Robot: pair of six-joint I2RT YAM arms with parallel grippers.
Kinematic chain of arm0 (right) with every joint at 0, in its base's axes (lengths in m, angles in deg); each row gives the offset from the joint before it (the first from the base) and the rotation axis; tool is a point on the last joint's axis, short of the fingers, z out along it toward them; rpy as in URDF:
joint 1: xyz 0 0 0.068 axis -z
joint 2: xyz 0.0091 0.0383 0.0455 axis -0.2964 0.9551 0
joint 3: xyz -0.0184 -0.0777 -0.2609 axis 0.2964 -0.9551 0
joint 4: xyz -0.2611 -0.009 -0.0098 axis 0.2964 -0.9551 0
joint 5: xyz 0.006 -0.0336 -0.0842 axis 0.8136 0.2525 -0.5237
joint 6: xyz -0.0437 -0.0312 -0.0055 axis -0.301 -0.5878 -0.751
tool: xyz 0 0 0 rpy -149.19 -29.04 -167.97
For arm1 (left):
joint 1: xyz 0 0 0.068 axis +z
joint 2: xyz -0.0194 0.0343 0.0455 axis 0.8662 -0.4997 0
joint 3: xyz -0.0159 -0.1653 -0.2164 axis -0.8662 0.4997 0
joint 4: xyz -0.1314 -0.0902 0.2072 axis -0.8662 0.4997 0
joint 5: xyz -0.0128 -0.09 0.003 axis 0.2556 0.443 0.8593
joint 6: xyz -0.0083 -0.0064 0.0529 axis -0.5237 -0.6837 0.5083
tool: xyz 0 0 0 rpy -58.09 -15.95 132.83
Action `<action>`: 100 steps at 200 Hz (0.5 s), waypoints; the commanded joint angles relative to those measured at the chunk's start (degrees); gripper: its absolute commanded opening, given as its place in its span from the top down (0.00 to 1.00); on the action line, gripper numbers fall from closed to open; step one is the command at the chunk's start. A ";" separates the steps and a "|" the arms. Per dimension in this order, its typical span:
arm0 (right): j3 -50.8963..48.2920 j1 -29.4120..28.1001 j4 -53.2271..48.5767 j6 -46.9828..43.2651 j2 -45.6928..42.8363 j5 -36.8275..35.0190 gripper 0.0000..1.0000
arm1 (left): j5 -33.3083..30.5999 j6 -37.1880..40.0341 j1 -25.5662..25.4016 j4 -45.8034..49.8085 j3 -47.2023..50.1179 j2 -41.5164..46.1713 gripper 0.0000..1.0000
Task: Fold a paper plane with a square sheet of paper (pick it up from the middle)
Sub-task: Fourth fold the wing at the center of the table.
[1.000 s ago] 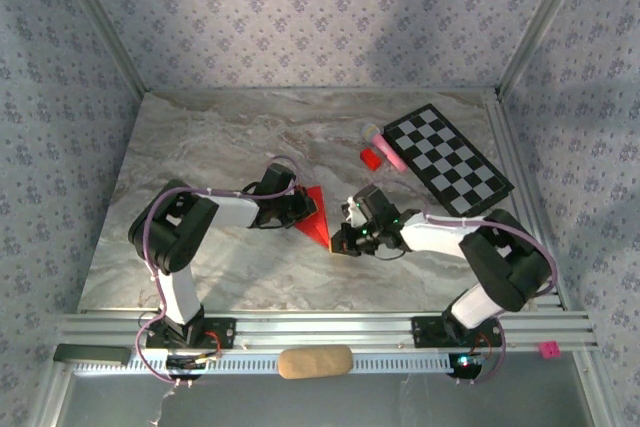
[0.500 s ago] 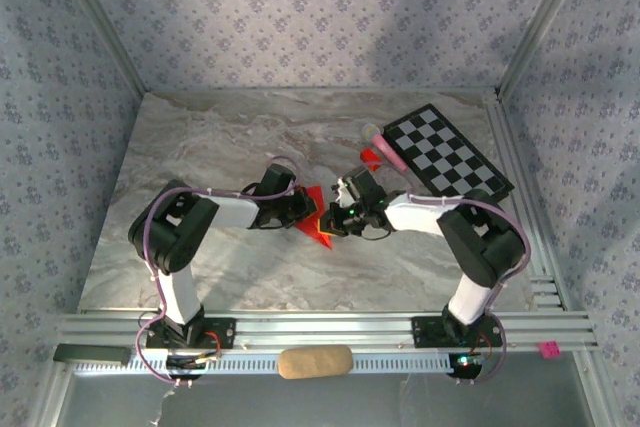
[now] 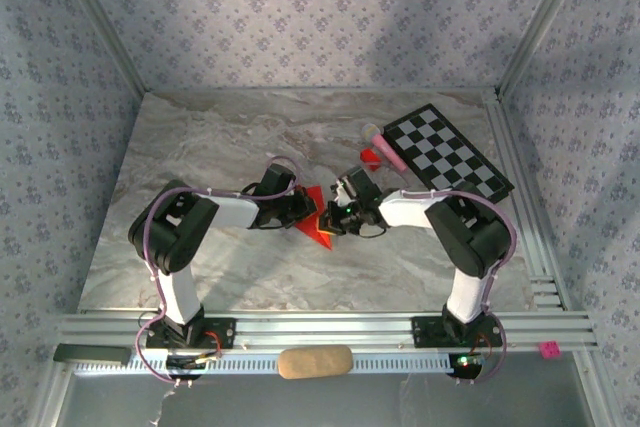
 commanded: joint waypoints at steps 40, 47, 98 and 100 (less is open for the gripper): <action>-4.93 0.10 0.67 1.09 0.12 -0.46 0.95 | -3.63 0.53 -0.26 5.46 1.50 -0.49 0.98; -5.32 0.17 0.43 1.13 0.12 -0.61 0.95 | -3.67 0.53 -0.24 5.38 1.48 -0.44 0.98; -6.35 0.01 -2.08 0.58 0.09 -1.67 0.97 | -3.27 2.30 -0.28 5.42 0.81 2.10 0.96; -6.29 -0.02 -2.19 0.53 0.02 -1.84 0.97 | -3.22 2.44 -0.27 5.50 0.78 2.33 0.95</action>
